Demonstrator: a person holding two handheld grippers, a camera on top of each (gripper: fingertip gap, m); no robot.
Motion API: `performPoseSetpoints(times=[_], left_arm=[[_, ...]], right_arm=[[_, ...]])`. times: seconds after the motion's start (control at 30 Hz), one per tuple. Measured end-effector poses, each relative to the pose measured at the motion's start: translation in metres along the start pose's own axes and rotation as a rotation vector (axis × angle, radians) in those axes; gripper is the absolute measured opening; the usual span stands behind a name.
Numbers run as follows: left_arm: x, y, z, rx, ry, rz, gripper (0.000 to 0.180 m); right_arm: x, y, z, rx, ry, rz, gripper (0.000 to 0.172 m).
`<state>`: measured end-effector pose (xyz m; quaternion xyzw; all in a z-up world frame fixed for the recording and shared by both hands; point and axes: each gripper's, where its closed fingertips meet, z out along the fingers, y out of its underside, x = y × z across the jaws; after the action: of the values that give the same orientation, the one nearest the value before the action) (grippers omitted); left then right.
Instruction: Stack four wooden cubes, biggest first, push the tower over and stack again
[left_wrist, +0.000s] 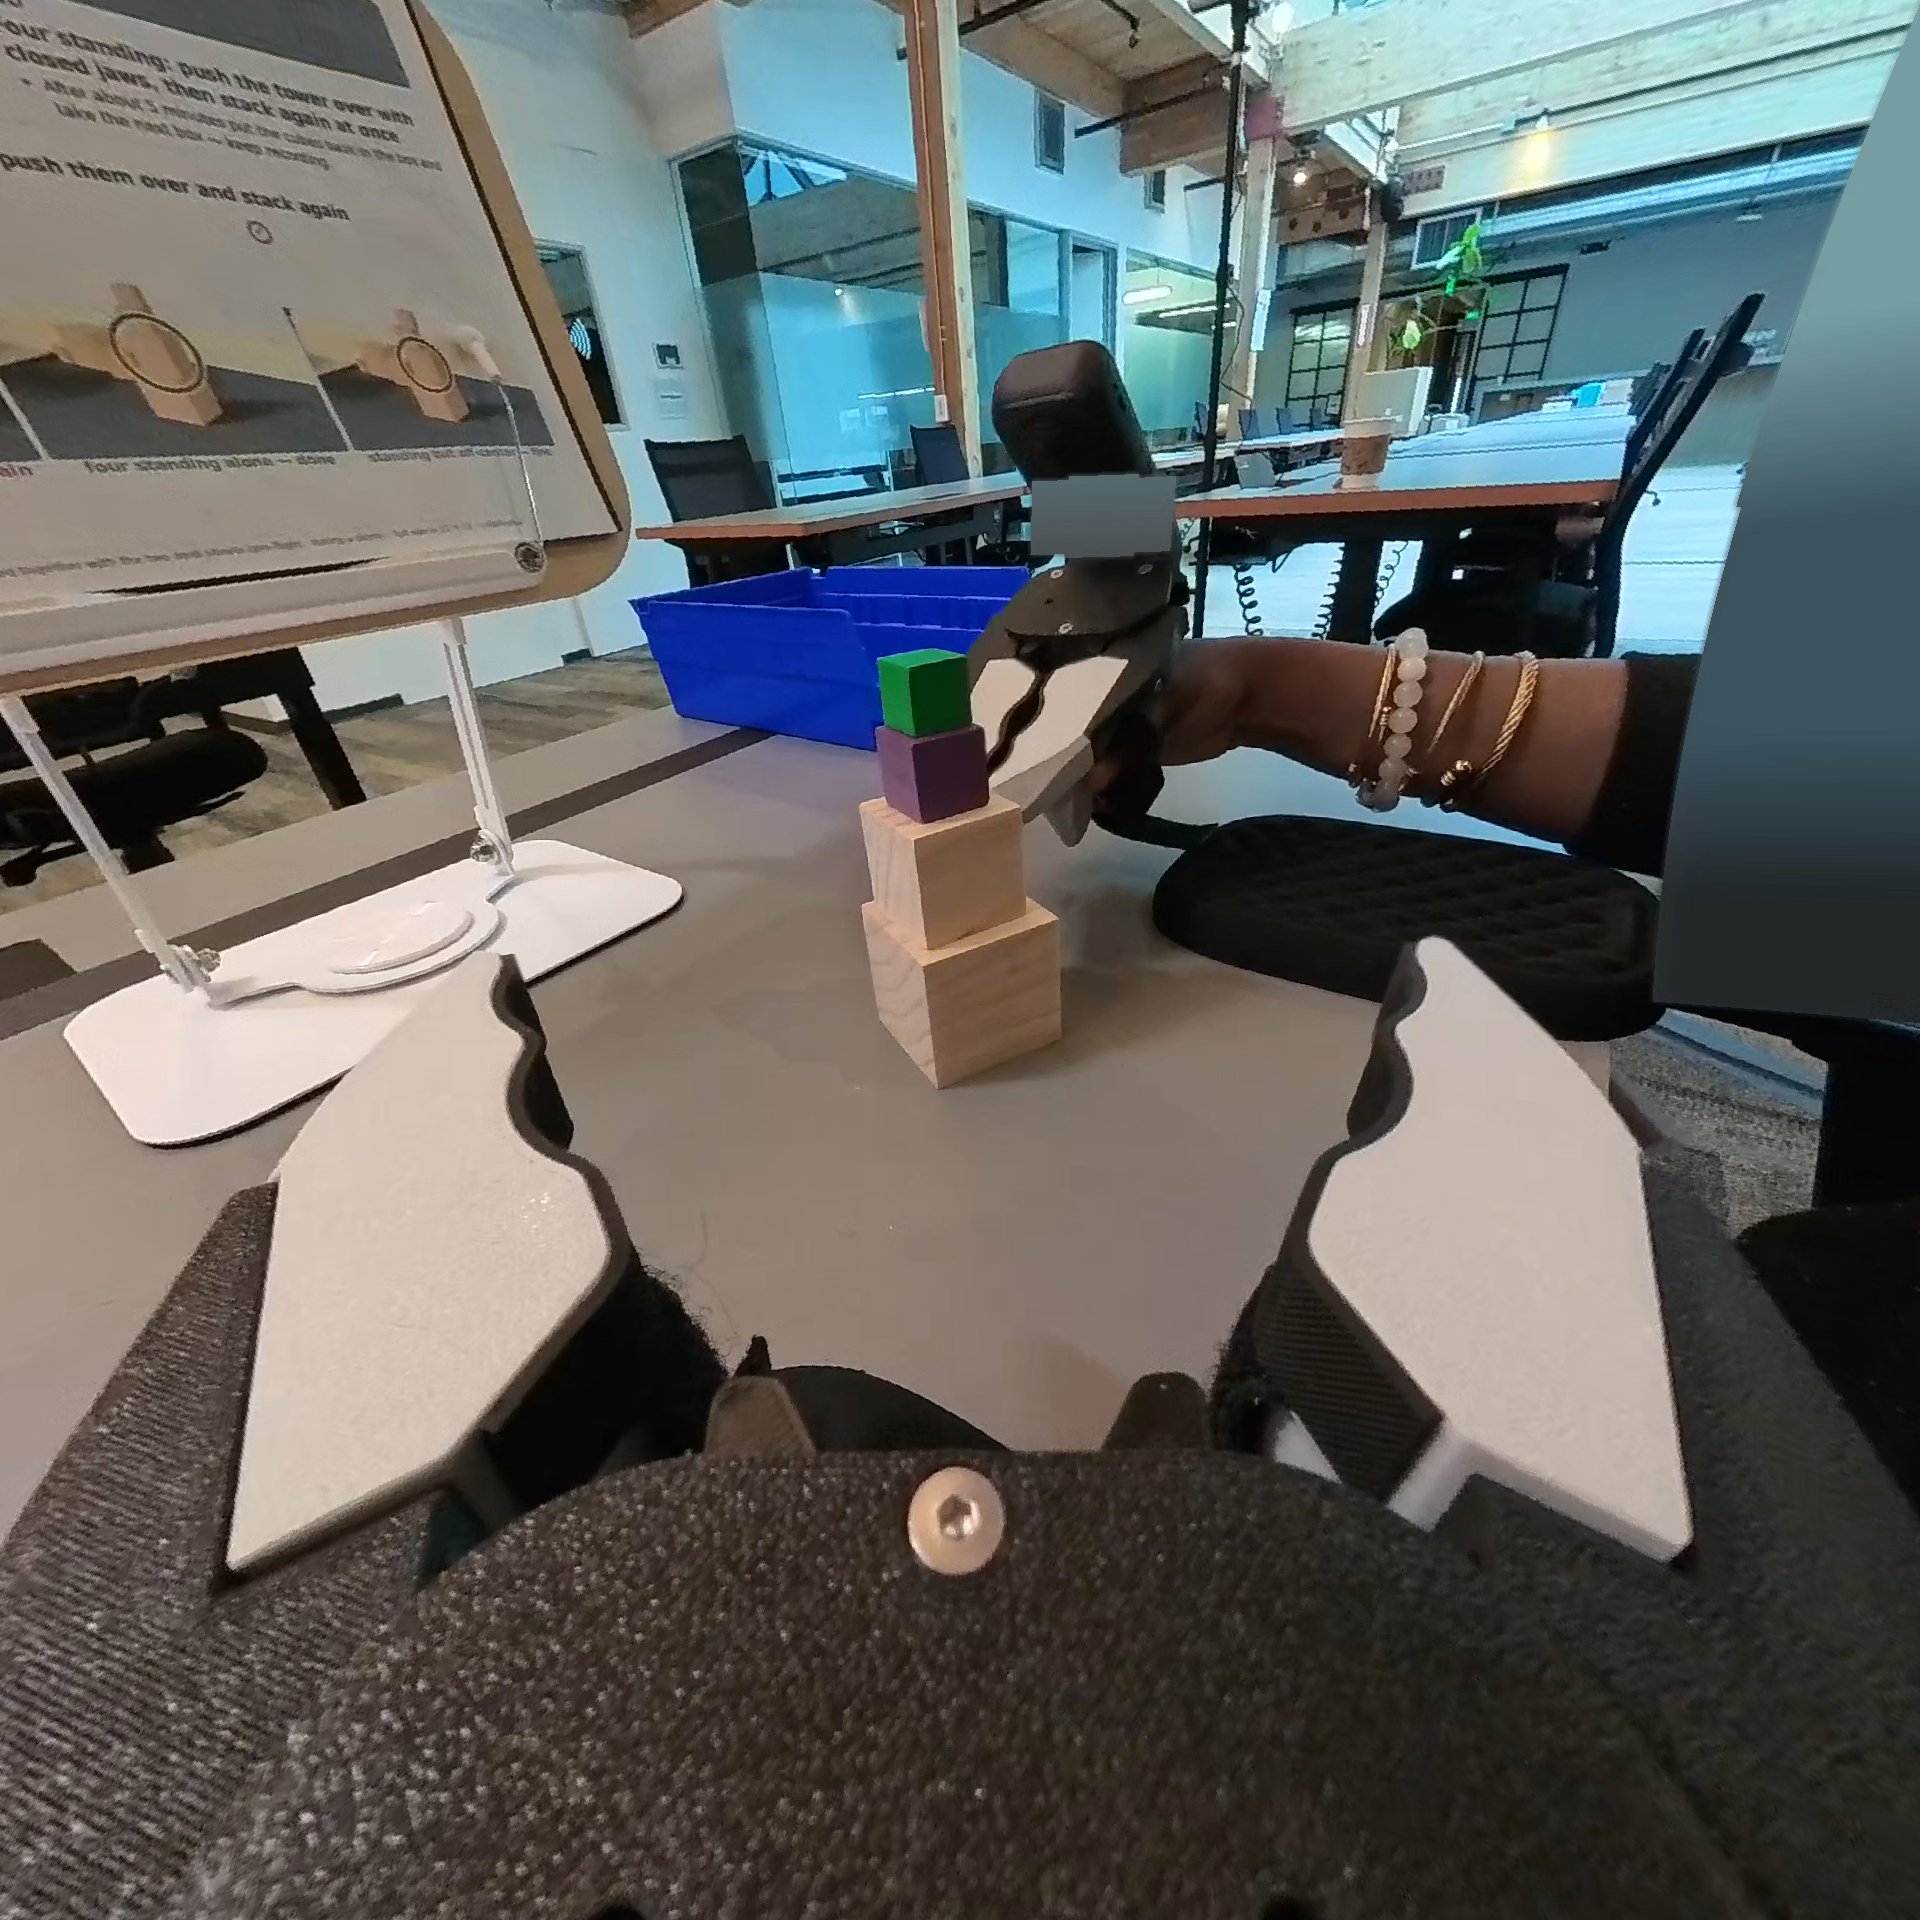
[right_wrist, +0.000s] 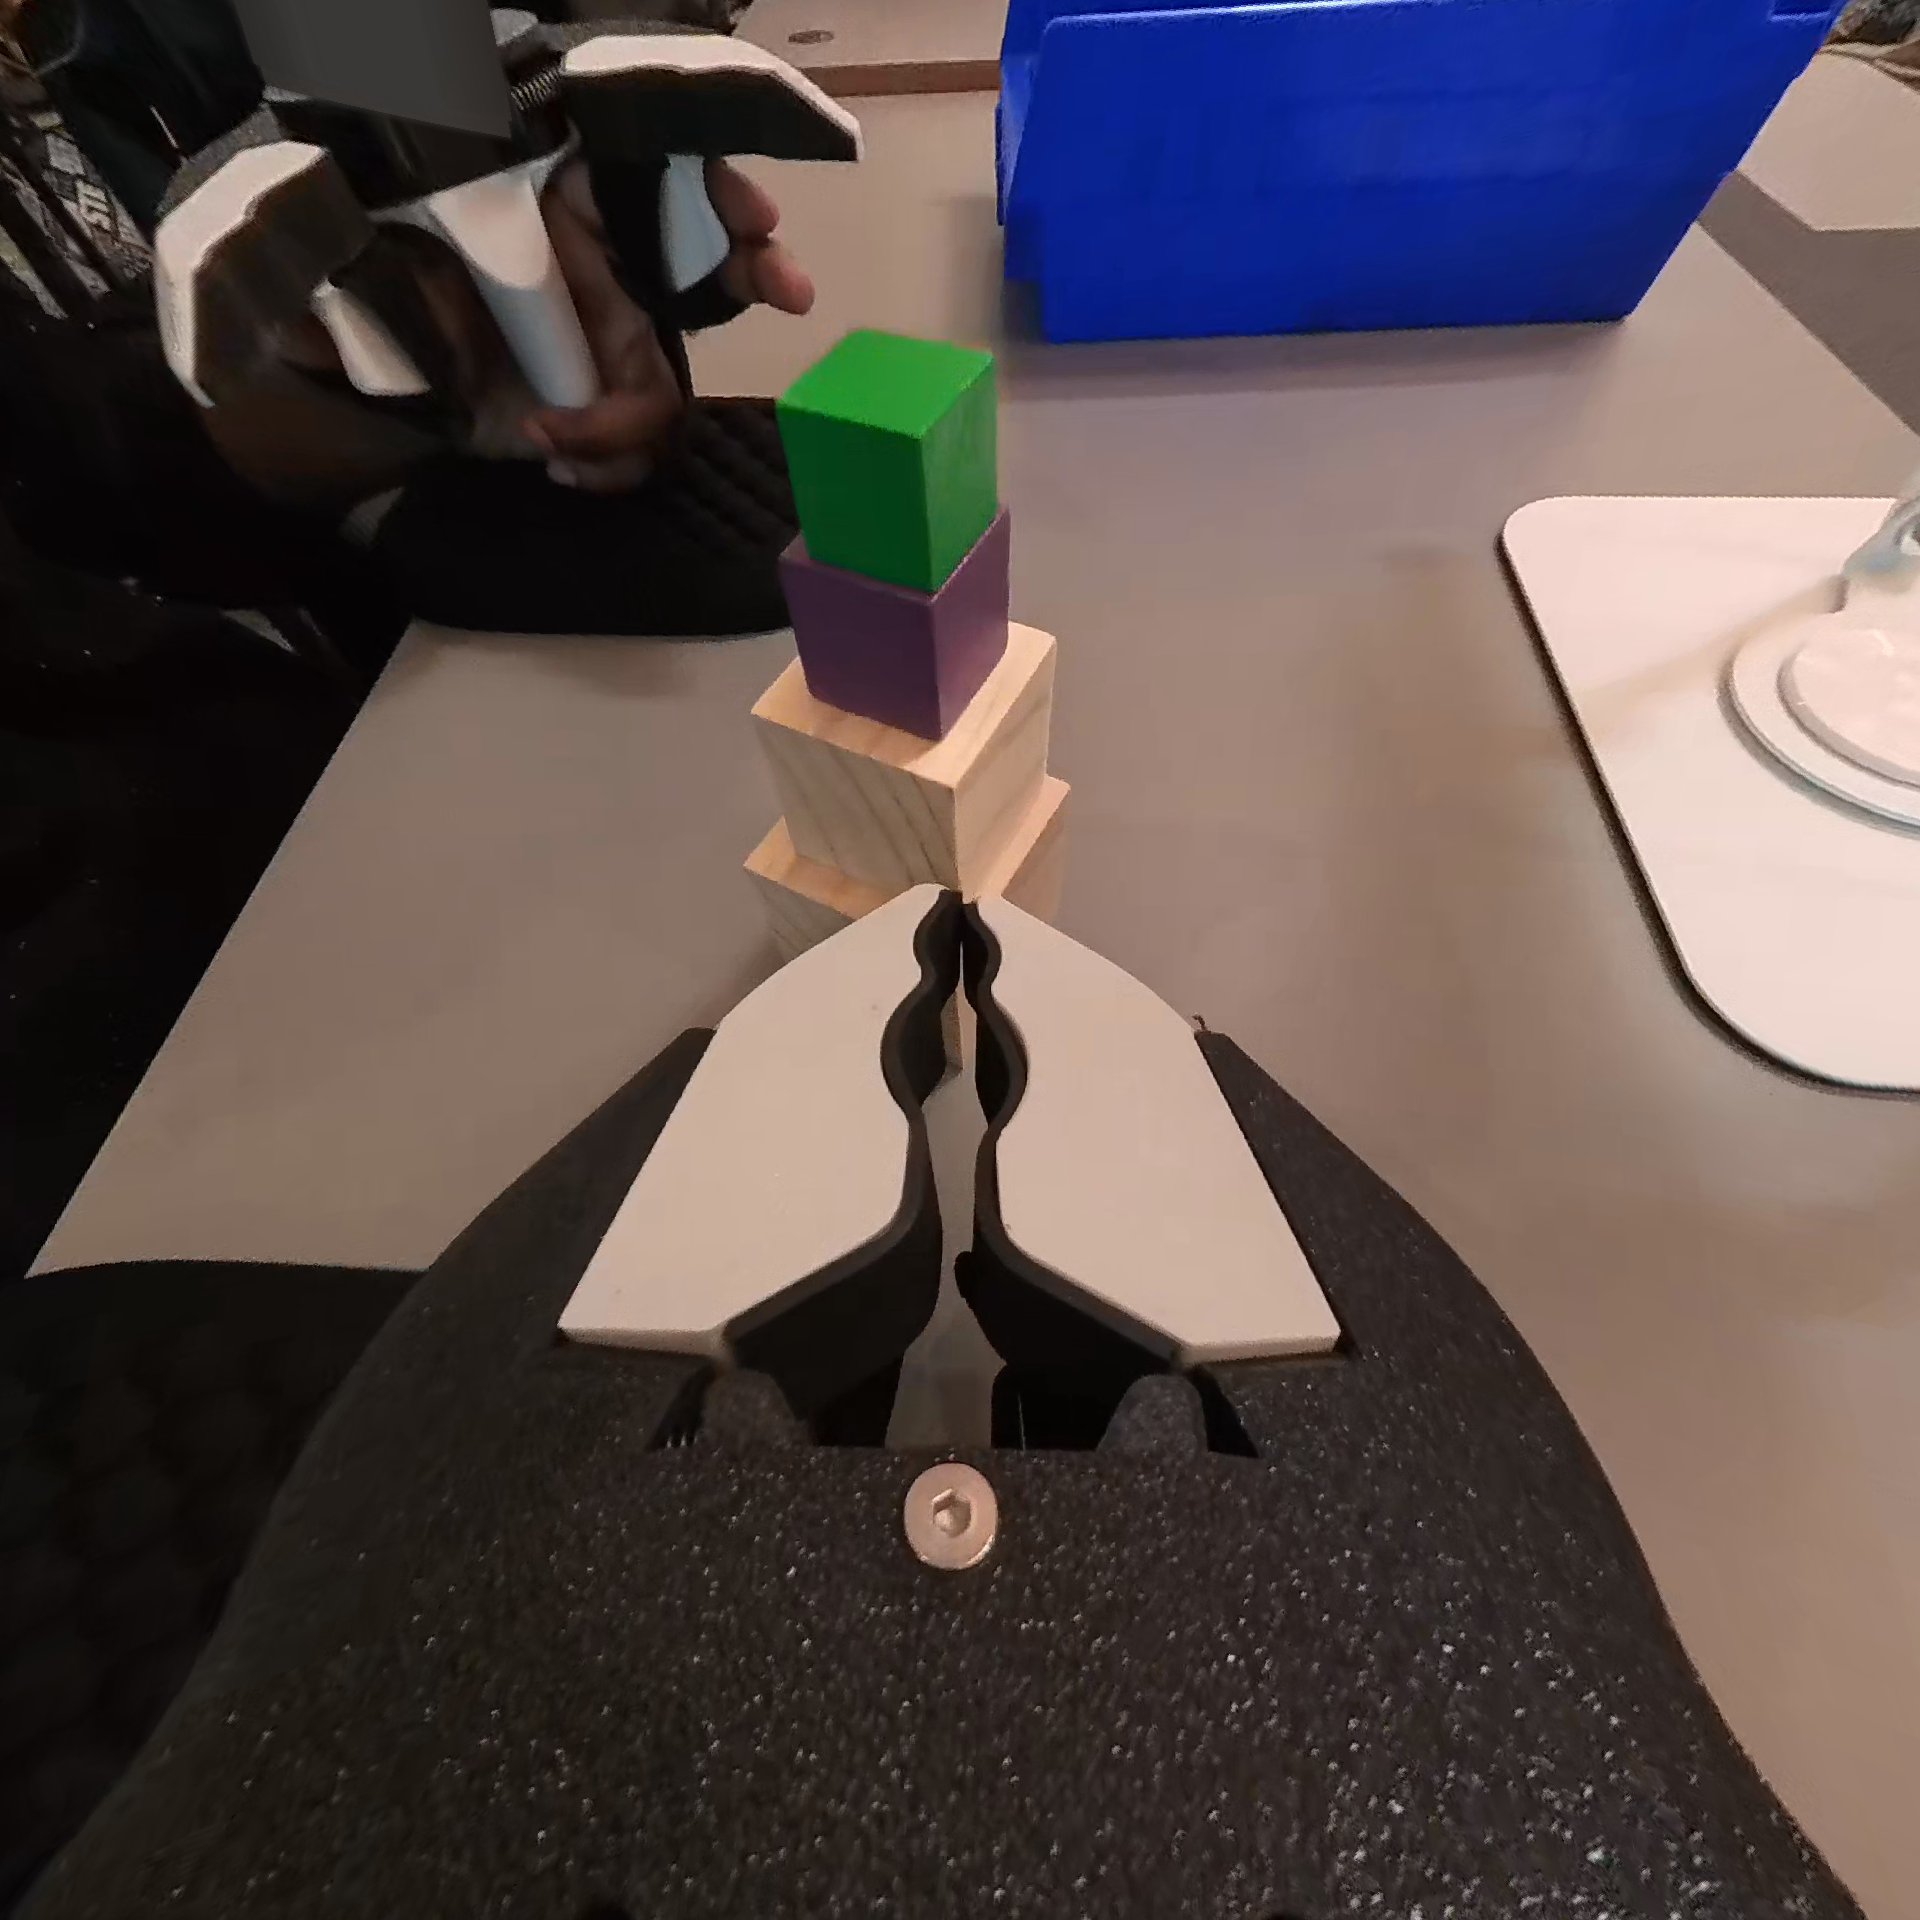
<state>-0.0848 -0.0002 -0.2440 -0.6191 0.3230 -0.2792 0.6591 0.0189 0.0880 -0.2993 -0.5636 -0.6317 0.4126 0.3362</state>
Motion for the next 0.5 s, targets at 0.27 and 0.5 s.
performPoseSetpoints(times=[0.27,0.5], left_arm=[[-0.0001,-0.0002,-0.0001,0.002,0.001,-0.003,0.146],[-0.0005,-0.0004,-0.0002,0.004,0.002,-0.007,0.146]], right_arm=[[-0.0010,-0.0017,0.0035,-0.018,0.004,-0.004,0.000],[-0.0045,-0.0055,0.0093,-0.027,-0.009,-0.018,0.000]])
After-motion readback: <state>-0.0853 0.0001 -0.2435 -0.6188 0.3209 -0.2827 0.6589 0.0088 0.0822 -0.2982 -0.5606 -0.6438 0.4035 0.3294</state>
